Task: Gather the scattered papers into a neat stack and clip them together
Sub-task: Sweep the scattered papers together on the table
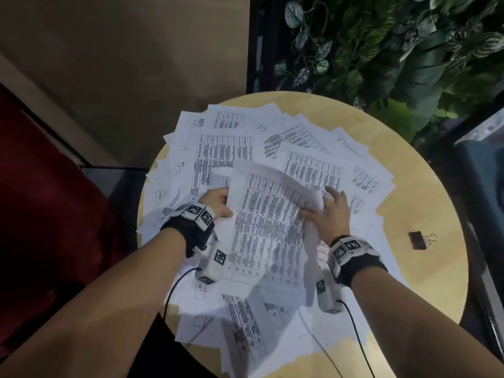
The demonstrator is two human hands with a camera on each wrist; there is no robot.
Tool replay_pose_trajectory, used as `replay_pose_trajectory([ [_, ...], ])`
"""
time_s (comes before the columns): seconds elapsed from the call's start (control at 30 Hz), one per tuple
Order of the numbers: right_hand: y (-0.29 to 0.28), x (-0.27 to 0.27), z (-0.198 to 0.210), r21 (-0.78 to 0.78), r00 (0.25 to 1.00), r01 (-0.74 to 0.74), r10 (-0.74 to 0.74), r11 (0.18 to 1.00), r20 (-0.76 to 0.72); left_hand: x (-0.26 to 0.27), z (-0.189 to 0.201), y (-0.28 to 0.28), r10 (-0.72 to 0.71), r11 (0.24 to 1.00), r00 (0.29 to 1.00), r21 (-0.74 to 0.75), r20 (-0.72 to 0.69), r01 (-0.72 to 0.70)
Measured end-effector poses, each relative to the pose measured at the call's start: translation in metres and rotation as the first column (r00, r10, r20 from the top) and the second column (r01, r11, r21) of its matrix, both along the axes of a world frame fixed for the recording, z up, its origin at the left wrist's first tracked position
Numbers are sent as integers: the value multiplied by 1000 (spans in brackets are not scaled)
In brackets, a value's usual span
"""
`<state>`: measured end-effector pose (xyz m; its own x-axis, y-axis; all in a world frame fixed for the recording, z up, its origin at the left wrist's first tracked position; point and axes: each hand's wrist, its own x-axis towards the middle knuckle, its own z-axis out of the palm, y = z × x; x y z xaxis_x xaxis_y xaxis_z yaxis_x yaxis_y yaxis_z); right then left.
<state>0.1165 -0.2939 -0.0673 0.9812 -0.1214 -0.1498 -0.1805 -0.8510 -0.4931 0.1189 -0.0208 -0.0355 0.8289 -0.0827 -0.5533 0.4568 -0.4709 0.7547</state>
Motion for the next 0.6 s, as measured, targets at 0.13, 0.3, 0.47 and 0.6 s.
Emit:
replay_pose_trajectory([
  [0.13,-9,2,17,249,985,163,-170,955,4,1,1,11,-145,987,968,42,-203,156],
  [0.3,-20,2,23,27,981,77,-71,997,-182,0,-5,14,27,944,999,327,20,-32],
  [0.47,-19,-8,19,55,903,279,-242,959,-356,-7,-12,19,504,863,857,100,-108,-495],
  [0.6,-1,-24,11,77,900,287,-241,955,-364,-19,-19,9,444,885,866,261,-229,-385],
])
